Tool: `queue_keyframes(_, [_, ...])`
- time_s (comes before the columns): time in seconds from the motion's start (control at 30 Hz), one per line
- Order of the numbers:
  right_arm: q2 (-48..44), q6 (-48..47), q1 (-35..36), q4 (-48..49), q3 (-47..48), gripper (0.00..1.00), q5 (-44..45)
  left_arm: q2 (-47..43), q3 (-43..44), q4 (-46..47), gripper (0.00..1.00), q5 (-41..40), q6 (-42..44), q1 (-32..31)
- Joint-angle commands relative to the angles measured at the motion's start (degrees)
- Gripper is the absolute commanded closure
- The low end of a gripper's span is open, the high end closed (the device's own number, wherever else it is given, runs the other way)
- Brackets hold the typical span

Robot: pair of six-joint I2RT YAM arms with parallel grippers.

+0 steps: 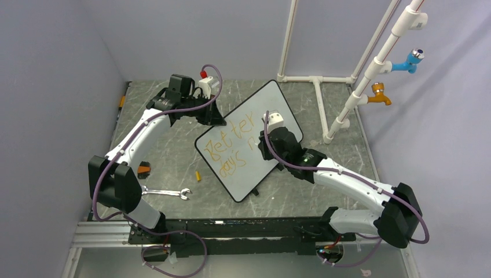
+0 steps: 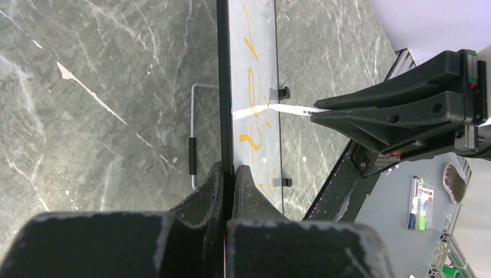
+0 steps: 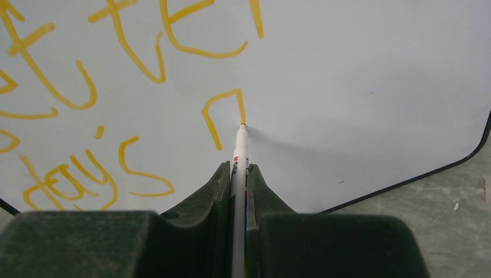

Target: Write a sentence on the whiteboard

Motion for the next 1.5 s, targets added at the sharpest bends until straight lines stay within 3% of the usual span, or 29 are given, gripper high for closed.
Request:
queue_keyframes(0.0, [-1.5,1.7,-0.1,-1.3,-2.2,1.0,-2.9,-0.1,0.5,-0.6,1.0,1.9,4.3,-2.2])
queue_keyframes(0.47, [-5.6,0.6,-0.1,-3.6,2.3,1.0,0.2,-0.2,0.4,-0.6,1.0,1.6,4.3,-2.2])
queue_keyframes(0.87, [-2.1,-0.4,-0.8,-1.1,4.5,1.0,1.7,-0.2,0.4,-0.7,1.0,1.6,4.4,-2.2])
queue_keyframes(0.9, [-1.9,-0.5,-0.9,-1.0,4.5,1.0,1.7,-5.9,0.4,-0.7,1.0,1.7,4.4,-2.2])
queue_keyframes(0.97, [-1.2,-0.6,-1.2,-0.5,4.5,1.0,1.5,-0.4,0.4,-0.6,1.0,1.7,4.3,-2.2])
queue_keyframes(1.47, [0.9,-0.5,-4.0,2.3,2.8,1.0,-1.6,-0.1,0.4,-0.7,1.0,1.8,4.3,-2.2])
